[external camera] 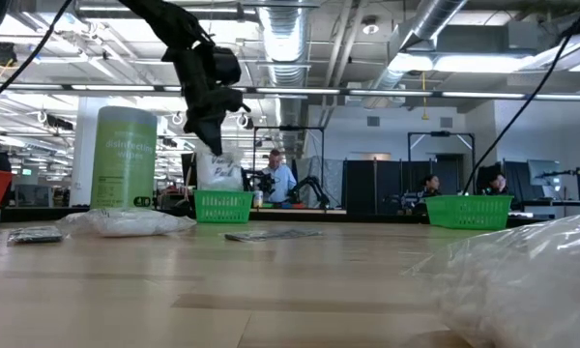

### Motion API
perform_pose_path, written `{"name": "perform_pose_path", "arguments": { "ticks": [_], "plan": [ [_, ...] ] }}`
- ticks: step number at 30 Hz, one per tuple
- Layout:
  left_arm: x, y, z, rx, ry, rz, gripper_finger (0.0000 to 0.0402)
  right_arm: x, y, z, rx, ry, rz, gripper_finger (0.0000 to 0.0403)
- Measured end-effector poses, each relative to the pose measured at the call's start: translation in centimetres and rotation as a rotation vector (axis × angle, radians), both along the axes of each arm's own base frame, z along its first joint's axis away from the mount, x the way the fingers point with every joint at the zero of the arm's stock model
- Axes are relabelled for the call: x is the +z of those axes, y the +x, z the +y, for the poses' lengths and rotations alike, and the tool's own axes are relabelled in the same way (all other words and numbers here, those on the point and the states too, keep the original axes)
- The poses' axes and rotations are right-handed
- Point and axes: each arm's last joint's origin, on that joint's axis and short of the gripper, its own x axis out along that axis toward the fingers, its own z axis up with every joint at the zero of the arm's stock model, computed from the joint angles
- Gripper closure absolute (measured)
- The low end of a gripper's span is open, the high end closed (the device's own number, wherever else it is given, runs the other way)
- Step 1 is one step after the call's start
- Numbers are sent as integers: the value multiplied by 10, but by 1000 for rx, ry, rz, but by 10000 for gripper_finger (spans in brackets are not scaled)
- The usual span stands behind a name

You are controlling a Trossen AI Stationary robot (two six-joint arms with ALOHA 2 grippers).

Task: Pick & Place Travel size toiletries
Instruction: Put the white vanity pack into the top left green basket

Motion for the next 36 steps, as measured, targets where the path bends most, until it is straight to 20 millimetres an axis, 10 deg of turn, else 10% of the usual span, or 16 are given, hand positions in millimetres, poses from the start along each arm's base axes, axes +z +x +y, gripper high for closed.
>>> {"name": "perform_pose_path", "arguments": {
  "ticks": [13, 36],
  "plan": [
    [-36, 9, 23, -17, -7, 84, 401, -19, 31, -10, -9, 12, 43, 143],
    [-17, 24, 39, -68, 208, 129, 355, -22, 29, -23, -50, -12, 67, 143]
  ]
}}
